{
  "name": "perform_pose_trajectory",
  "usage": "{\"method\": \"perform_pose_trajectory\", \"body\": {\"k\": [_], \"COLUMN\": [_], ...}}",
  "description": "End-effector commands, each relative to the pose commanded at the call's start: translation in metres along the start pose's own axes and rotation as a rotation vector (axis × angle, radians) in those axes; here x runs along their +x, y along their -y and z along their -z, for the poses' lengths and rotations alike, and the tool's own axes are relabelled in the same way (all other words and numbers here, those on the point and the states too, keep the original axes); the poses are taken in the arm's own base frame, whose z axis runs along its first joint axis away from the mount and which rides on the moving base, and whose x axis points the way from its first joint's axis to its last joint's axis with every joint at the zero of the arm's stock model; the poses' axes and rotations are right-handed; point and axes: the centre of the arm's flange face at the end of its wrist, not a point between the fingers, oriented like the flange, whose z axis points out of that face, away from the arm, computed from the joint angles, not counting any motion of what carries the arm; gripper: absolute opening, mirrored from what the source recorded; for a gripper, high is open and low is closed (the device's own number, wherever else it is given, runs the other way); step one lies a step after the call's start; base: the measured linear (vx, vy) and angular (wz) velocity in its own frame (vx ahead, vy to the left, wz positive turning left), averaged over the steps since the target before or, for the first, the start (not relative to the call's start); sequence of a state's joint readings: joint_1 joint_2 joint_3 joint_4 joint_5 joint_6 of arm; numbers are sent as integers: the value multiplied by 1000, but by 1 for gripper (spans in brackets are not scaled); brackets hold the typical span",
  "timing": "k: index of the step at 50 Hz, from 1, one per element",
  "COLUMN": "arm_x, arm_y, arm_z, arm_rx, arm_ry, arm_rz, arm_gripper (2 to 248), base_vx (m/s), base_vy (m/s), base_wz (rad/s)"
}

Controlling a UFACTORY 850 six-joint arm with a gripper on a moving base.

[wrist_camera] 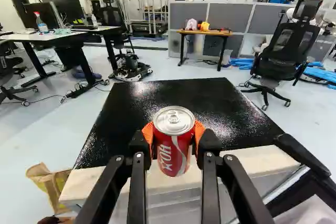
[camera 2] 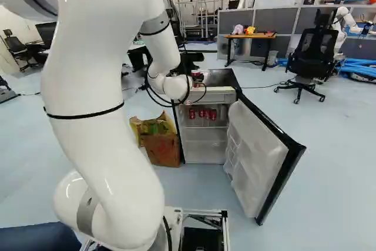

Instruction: Grab a drink from the fridge

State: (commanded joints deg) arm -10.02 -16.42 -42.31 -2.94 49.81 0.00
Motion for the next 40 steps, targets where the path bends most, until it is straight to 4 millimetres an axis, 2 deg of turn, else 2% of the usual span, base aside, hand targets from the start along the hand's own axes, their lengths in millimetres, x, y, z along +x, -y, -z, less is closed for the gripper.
{"method": "perform_pose_trajectory", "body": {"k": [40], "arm_x": [6], "arm_y": [4], "arm_z": [-43], "arm_rx": [9], "arm_ry": [-14], "arm_rz": [3], "arm_gripper": [96], "base_vx": [0], "base_vy": [0], "base_wz": [0]}}
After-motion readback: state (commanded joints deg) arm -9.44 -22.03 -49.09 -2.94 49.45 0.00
